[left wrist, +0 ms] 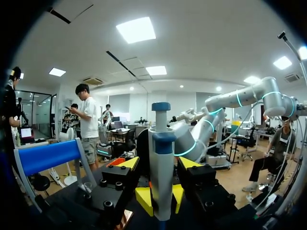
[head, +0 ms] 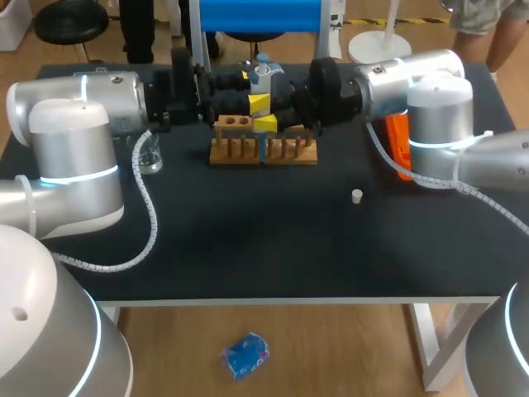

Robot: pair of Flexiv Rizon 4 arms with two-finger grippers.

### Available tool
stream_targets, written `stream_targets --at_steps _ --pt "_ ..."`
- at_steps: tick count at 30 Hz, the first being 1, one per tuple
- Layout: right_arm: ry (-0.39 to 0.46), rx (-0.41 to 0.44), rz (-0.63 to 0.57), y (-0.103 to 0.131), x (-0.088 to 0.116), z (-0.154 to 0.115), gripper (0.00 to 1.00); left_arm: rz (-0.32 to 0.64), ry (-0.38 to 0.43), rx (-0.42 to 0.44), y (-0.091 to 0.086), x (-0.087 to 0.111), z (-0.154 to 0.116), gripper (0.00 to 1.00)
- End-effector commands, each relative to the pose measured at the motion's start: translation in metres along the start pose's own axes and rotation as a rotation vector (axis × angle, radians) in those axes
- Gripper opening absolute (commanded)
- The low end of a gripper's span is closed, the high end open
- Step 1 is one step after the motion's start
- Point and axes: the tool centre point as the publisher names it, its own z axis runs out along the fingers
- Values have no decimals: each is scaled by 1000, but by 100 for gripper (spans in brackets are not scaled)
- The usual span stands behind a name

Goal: Invert the test tube, pick up the pipette, mount the tip to pipette, aspirate from beaker and dispense into the tube, eject the tip, return the pipette, and cap with the stopper.

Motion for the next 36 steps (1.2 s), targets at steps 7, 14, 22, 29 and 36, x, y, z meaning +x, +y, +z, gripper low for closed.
stream_targets --at_steps 7,14,22,29,36 --pt "4 1 -1 0 -2 -2 0 2 11 0 1 0 1 38" --pt "6 5 5 -1 -3 -4 0 -1 19 -7 2 0 2 36" --pt "9 7 9 -1 -4 -4 0 -3 22 -12 3 1 3 40" --pt "11 6 10 -1 -4 -3 0 -5 23 -7 3 1 4 35" --pt "9 5 11 -1 -4 -2 0 -7 26 -6 4 1 3 7"
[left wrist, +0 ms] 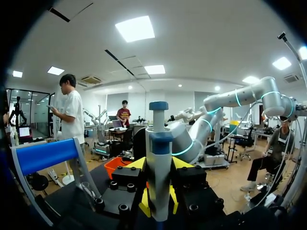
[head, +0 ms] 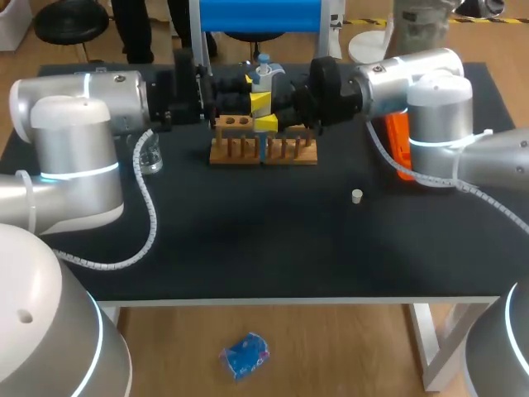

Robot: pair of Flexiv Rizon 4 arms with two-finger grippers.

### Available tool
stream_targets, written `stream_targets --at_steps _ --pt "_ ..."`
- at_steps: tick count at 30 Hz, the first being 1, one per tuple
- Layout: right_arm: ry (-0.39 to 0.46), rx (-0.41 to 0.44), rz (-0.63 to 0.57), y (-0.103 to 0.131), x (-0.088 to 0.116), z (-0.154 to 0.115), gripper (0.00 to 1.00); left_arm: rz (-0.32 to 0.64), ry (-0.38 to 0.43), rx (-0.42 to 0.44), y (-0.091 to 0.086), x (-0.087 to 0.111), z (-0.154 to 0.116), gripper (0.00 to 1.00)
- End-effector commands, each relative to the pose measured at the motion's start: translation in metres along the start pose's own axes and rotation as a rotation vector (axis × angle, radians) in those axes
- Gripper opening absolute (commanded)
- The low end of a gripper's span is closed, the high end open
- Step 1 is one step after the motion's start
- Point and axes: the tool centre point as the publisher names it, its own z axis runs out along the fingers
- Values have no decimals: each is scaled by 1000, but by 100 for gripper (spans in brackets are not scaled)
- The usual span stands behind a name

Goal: Invert the test tube, pick up the pipette, mount the tip to pipette, aspirate from beaker and dispense into the tube, eject the tip, return the pipette, and cap with the stopper.

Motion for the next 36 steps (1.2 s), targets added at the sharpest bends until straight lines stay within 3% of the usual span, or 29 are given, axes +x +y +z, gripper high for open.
stream_targets --at_steps 1,3,13,14,15,16,24,31,36 --pt "0 1 0 1 -2 -1 0 0 5 2 2 -1 -1 7" --pt "-2 -1 0 1 -2 -1 0 0 3 3 2 -1 -2 0" --pt "1 -10 7 0 -2 -2 0 1 18 -6 1 -1 -1 0" --pt "5 -13 11 1 -2 -1 25 3 18 -6 1 -1 0 0" --pt "7 -15 15 1 -1 -1 95 5 18 -6 0 -1 0 0" --pt "8 -16 16 1 0 -1 100 11 8 -6 -1 -2 0 0" --pt "3 9 47 10 13 -10 100 28 -59 -11 -12 -9 -11 0" --pt "-68 61 82 17 29 -30 100 14 -164 -50 -18 -24 -26 0" --pt "-88 71 94 16 37 -41 100 20 -169 -60 -22 -27 -28 0"
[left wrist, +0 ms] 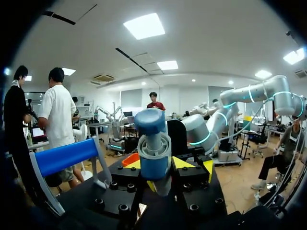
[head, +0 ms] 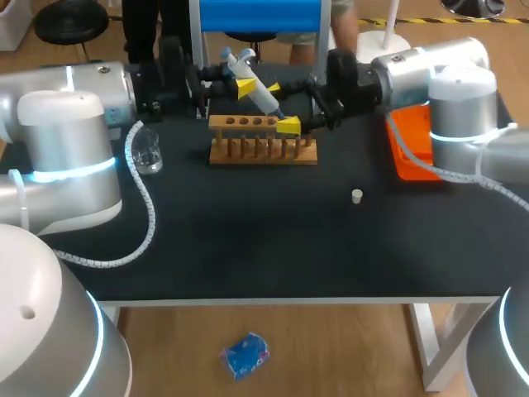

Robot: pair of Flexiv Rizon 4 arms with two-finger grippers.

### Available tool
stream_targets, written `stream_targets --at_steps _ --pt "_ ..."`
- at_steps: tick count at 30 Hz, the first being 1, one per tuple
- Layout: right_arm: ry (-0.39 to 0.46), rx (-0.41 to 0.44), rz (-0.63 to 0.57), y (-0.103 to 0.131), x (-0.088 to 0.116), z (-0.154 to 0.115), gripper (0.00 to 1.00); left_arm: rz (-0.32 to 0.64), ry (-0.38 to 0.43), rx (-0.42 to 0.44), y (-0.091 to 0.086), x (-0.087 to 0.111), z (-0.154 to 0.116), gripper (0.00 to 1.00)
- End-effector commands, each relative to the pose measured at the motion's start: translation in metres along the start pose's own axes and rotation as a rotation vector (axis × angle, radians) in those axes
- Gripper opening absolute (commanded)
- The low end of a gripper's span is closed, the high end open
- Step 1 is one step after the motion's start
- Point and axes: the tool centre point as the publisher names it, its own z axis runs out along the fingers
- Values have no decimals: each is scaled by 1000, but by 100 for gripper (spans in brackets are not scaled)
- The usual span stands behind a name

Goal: Invert the test tube, pick up the pipette, mount the tip to pipette, aspirate from beaker and dispense into the tube, eject the tip, return the pipette, and cap with the stopper.

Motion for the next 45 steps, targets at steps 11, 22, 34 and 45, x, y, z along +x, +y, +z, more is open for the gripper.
stream_targets --at_steps 11,22,34,45 --pt "-37 -8 14 -8 22 -5 100 8 27 16 -13 1 -1 0" --pt "-14 -9 7 -6 12 4 100 -5 126 10 -11 9 10 0" --pt "4 -15 17 -12 6 15 100 -9 136 24 -13 12 13 0" --pt "8 -14 14 -9 0 19 100 -19 150 44 -11 16 19 0"
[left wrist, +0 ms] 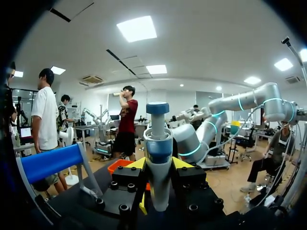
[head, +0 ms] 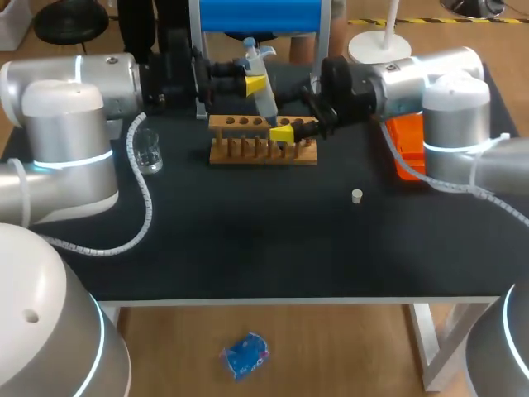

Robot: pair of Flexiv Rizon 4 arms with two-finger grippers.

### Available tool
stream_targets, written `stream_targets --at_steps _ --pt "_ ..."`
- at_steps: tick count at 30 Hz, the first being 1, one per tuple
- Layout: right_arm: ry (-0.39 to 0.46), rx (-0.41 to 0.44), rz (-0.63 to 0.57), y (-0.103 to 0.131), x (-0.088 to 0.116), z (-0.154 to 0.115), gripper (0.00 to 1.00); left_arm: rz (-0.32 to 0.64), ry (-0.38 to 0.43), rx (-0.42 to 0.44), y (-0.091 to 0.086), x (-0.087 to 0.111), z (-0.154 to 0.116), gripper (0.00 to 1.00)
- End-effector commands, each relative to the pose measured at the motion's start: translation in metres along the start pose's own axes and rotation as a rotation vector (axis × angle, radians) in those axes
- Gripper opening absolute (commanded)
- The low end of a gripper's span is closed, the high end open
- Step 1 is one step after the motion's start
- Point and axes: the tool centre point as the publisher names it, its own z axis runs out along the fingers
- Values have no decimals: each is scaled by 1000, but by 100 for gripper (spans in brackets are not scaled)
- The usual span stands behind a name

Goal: Invert the test tube, pick up the pipette, mount the tip to pipette, aspirate from beaker and dispense into the tube, eject the tip, return the pipette, and cap with the stopper.

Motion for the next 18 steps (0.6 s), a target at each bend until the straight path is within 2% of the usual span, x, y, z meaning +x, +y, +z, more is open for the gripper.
stream_targets --at_steps 1,11,18 --pt "9 2 0 0 -3 2 100 1 10 -2 1 -2 3 0" --pt "-14 37 -29 6 -6 -11 100 -10 57 -54 -2 5 3 0" --pt "-50 76 -40 13 5 -30 100 -26 15 -81 4 1 -6 0"
